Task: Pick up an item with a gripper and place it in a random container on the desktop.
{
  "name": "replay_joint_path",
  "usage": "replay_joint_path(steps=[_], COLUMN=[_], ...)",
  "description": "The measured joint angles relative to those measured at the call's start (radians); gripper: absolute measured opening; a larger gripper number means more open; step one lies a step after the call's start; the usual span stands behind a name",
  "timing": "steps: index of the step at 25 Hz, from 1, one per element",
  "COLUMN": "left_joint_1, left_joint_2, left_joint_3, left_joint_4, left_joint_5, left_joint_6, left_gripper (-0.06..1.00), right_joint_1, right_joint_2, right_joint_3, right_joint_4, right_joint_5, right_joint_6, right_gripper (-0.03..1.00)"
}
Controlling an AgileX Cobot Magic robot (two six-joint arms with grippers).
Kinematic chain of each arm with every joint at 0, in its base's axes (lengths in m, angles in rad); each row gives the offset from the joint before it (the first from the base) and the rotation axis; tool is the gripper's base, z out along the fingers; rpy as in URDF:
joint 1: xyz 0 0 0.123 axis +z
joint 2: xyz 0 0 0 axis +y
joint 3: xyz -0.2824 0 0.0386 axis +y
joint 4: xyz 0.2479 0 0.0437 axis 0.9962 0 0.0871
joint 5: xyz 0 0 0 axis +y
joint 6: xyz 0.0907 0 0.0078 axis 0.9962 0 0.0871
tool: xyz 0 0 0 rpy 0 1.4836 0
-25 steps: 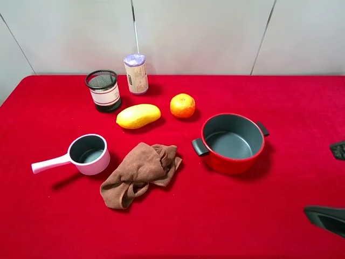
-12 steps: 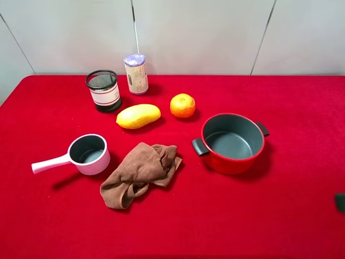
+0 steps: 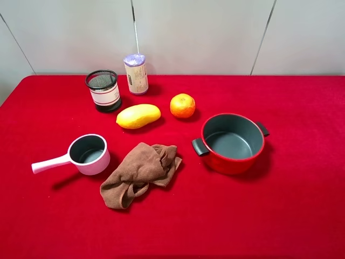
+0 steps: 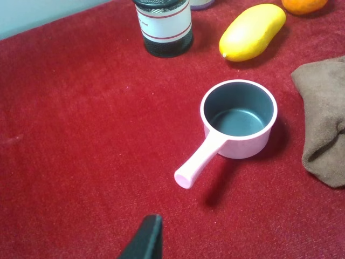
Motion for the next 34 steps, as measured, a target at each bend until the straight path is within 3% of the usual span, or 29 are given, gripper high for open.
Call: replay_joint_path(steps=[13,34], left_joint_1=[0.0,0.0], left_joint_2=[0.0,0.0], left_joint_3=[0.0,0.0], left_joint_4=[0.0,0.0], left_joint_5=[0.0,0.0], left_joint_6=[0.0,0.0], left_gripper=[0.98,0.98], right_joint_1=[-0.239,-0.247], right_joint_2=[-0.021,-0.021], right_joint_3=[0.0,0.0], right_joint_4=[0.008,0.008], right_joint_5=[0.0,0.0], right_joint_6=[-0.003,-0.003], right_gripper=[0.69,0.69])
